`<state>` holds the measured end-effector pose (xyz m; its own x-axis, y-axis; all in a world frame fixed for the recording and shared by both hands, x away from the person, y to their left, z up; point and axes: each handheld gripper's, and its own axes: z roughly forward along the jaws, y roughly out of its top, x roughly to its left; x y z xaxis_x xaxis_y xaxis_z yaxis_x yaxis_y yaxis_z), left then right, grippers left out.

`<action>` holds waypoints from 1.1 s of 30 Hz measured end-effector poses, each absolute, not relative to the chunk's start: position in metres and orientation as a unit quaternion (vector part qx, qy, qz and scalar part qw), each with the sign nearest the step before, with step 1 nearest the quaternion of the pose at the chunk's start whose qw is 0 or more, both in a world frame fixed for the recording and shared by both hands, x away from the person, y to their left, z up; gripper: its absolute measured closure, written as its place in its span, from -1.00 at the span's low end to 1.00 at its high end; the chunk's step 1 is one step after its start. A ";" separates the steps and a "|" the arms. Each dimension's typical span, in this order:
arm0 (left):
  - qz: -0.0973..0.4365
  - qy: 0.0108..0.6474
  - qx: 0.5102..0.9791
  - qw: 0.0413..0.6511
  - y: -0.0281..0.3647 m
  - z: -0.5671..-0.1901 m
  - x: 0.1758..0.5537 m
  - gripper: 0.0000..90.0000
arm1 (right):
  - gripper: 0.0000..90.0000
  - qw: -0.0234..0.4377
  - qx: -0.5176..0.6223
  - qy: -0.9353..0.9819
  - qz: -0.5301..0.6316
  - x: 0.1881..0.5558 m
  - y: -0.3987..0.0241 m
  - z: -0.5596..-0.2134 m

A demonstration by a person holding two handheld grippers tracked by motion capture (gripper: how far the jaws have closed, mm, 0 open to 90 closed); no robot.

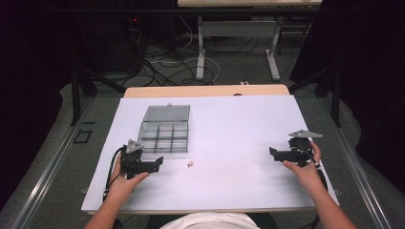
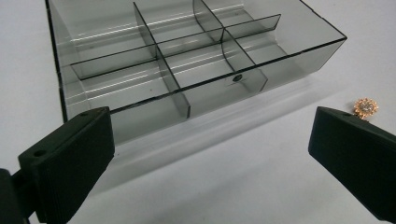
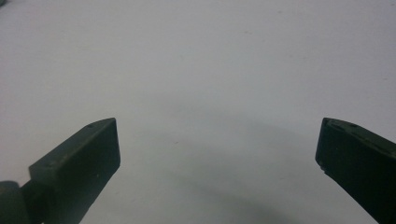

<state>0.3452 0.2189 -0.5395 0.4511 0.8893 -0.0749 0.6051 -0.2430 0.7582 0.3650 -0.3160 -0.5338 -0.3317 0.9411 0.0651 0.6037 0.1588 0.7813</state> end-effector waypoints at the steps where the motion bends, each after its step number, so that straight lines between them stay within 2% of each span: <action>1: 0.191 0.493 0.760 0.378 0.219 -0.539 0.344 -0.99 | -0.98 0.212 0.526 0.735 0.372 0.360 -0.311 -0.530; 7: 0.196 0.506 0.751 0.375 0.224 -0.538 0.342 -0.99 | -0.95 0.196 0.511 0.756 0.359 0.351 -0.300 -0.529; 33: 0.199 0.475 0.770 0.376 0.198 -0.519 0.336 -0.94 | -0.96 0.212 0.513 0.743 0.374 0.334 -0.299 -0.521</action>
<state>0.3363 0.1976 -0.5187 0.4684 0.8821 -0.0502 0.5821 -0.2653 0.7686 0.3339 -0.2988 -0.5207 -0.3844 0.9206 0.0680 0.6028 0.1946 0.7738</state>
